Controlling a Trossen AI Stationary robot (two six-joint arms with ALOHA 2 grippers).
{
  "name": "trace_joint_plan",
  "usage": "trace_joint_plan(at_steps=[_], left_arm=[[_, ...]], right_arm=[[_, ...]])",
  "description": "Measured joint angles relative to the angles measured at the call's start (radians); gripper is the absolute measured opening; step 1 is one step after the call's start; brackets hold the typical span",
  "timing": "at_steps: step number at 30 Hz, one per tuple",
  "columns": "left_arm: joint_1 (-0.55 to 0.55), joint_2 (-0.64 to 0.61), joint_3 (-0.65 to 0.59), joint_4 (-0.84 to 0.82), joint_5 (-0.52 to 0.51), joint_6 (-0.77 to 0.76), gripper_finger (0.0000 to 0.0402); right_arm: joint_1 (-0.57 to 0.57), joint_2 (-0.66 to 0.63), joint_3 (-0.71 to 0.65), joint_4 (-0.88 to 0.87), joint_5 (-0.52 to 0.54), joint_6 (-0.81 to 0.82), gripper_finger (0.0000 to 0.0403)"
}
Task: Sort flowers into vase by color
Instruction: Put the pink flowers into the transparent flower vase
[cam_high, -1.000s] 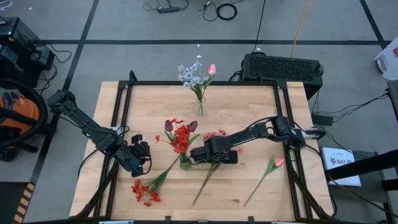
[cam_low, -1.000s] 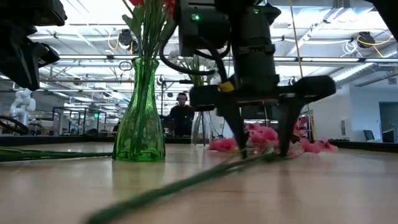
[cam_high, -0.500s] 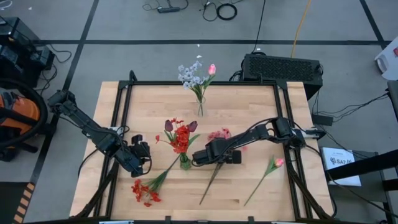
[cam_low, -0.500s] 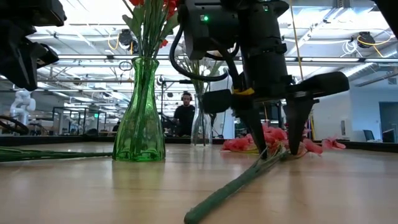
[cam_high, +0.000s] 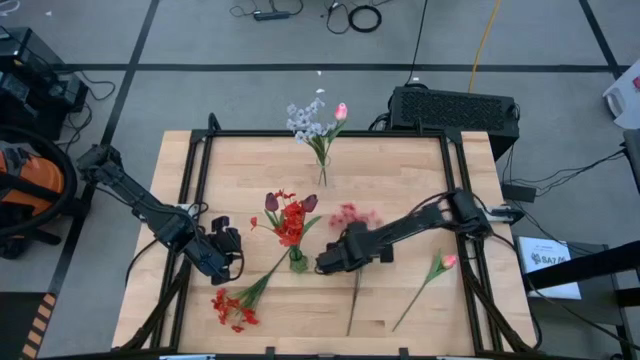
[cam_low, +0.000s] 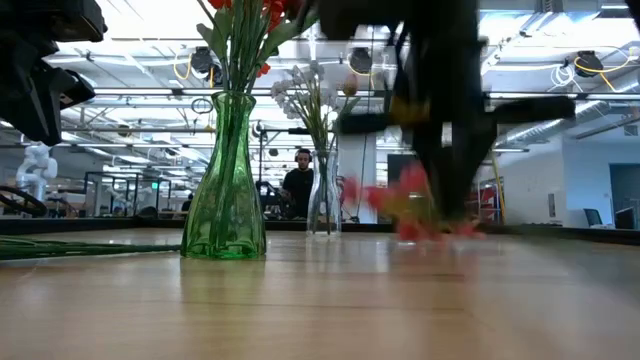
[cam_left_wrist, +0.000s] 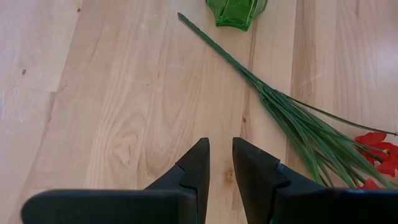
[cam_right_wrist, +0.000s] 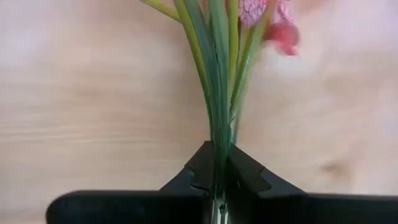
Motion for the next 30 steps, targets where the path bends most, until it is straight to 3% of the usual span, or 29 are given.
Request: trace_joint_plan(at_steps=[5,8,13,16,18,21,26,28,30], left_arm=[[0.000,0.000,0.000,0.000,-0.004,0.000,0.0075],[0.000,0.000,0.000,0.000,-0.011,0.000,0.0075],[0.000,0.000,0.000,0.000,-0.038,-0.030,0.0075],[0.001,0.000,0.000,0.000,-0.063,-0.029,0.0075],[0.007,0.000,0.000,-0.001,-0.073,-0.026,0.0075],[0.019,0.000,0.000,0.007,-0.076,-0.027,0.0075],[0.026,0.000,0.000,0.025,-0.089,-0.019,0.0075],[0.027,0.000,0.000,0.025,-0.093,-0.020,0.0075],[0.027,0.000,0.000,0.024,-0.097,-0.024,0.0075]], right_arm=[[0.054,-0.161,0.004,-0.090,0.292,-0.155,0.0006],[0.074,-0.249,0.004,-0.157,0.359,-0.340,0.0004],[0.075,-0.325,0.002,-0.368,0.480,-0.293,0.0002],[0.067,-0.400,-0.086,-0.314,0.657,-0.362,0.0001],[0.039,-0.477,-0.173,-0.246,0.697,-0.409,0.0001],[-0.011,-0.630,-0.365,-0.086,0.704,-0.502,0.0001],[-0.113,-0.987,-0.709,0.511,0.685,-0.918,0.0001],[-0.179,-1.110,-0.842,0.812,0.614,-1.147,0.0000],[-0.265,-1.205,-0.966,1.127,0.468,-1.363,0.0000]])
